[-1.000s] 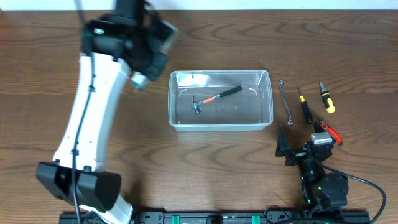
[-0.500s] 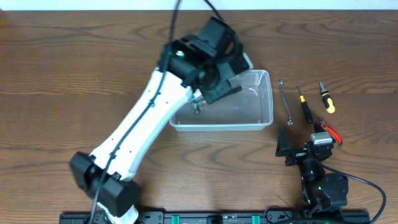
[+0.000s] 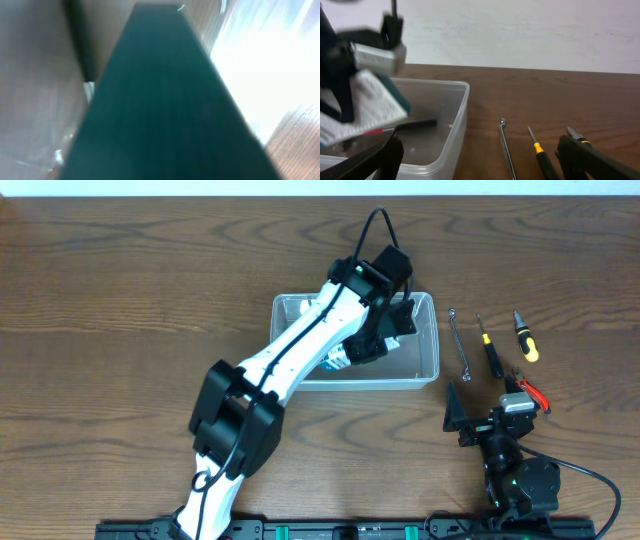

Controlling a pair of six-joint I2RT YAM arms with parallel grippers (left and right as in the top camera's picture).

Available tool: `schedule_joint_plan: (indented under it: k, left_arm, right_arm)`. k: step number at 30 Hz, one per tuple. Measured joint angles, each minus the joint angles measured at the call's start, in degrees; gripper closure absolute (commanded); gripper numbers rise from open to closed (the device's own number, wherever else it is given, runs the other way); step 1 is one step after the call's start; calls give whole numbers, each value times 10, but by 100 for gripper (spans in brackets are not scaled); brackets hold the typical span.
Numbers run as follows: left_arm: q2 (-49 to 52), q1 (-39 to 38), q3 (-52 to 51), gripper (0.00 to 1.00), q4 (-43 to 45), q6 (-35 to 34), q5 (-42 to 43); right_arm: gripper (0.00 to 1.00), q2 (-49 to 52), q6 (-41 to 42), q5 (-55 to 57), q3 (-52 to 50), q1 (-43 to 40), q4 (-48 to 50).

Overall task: Pack container
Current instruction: 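Lift the box and carry it into the container with left gripper, then open the left gripper, release the box, and raise the arm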

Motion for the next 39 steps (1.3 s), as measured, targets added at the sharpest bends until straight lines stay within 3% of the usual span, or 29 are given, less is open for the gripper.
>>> schedule_joint_plan:
  k: [13, 22, 23, 24, 26, 29, 31, 39]
  left_arm:
    - [56, 0, 0, 83, -15, 3, -1]
    - [56, 0, 0, 83, -7, -8, -57]
    - [56, 0, 0, 78, -4, -10, -65]
    - [56, 0, 0, 64, -3, -13, -72]
    - [55, 0, 0, 47, 0, -17, -82]
    - [45, 0, 0, 37, 10, -21, -94]
    - [28, 0, 0, 19, 19, -20, -98]
    - [-125, 8, 0, 0, 58, -48, -102]
  right_arm:
    - [1, 0, 0, 0, 0, 0, 0]
    - [1, 0, 0, 0, 0, 0, 0]
    - [1, 0, 0, 0, 0, 0, 0]
    - [1, 0, 0, 0, 0, 0, 0]
    - [1, 0, 0, 0, 0, 0, 0]
    - [1, 0, 0, 0, 0, 0, 0]
    - [1, 0, 0, 0, 0, 0, 0]
    - [1, 0, 0, 0, 0, 0, 0]
